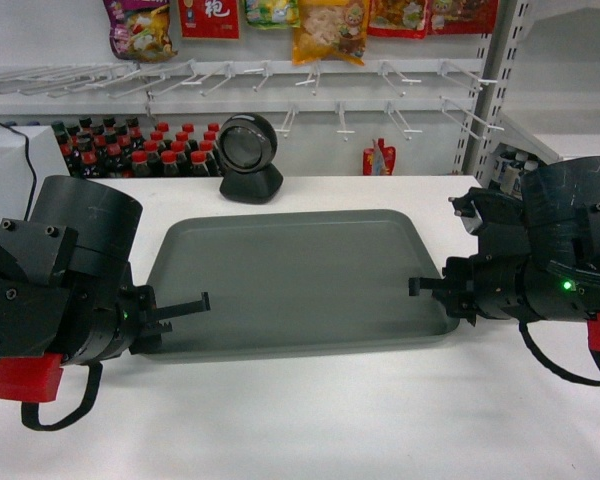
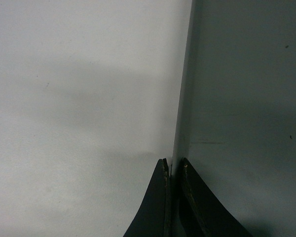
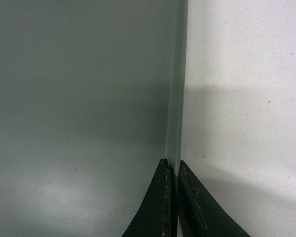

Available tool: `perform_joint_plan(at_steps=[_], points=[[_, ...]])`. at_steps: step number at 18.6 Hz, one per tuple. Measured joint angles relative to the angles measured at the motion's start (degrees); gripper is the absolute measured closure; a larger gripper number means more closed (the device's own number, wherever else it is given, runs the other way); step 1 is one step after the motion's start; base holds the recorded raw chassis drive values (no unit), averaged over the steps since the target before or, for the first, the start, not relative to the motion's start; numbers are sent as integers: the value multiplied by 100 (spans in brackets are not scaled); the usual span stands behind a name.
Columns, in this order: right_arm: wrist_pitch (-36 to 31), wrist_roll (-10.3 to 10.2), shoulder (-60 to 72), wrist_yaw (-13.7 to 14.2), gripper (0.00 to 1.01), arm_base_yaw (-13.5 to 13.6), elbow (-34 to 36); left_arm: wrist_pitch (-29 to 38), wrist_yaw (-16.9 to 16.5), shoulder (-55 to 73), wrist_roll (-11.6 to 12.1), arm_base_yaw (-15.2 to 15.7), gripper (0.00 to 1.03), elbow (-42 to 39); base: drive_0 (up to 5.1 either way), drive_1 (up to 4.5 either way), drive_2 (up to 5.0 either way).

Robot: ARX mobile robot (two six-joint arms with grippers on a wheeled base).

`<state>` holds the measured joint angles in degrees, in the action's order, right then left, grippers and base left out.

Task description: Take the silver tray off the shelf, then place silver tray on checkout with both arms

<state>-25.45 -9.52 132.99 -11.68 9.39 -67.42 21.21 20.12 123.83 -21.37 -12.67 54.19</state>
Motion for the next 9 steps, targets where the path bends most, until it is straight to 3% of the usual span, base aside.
perform_joint_plan(at_steps=[1,2,4,7,9], points=[[26,-35,-4,-2,98,0,33,20,9,-13,42,0,100,-50,0,0,0],[20,20,-44,26,90,4,70,0,28,-48,46,0,96,-70,0,0,0],[-308,111,-326,79,68,39,435,267,337,-131,142,-9,73,-319,0,0,0],[-826,120,-837,164,47,35,866,1029,282,-612,380,-39,53,-1012,0,0,0],[-901,120,-1213,190,33,35,977,1961,492,-1390,627,-149,39,-1521,0,0,0]])
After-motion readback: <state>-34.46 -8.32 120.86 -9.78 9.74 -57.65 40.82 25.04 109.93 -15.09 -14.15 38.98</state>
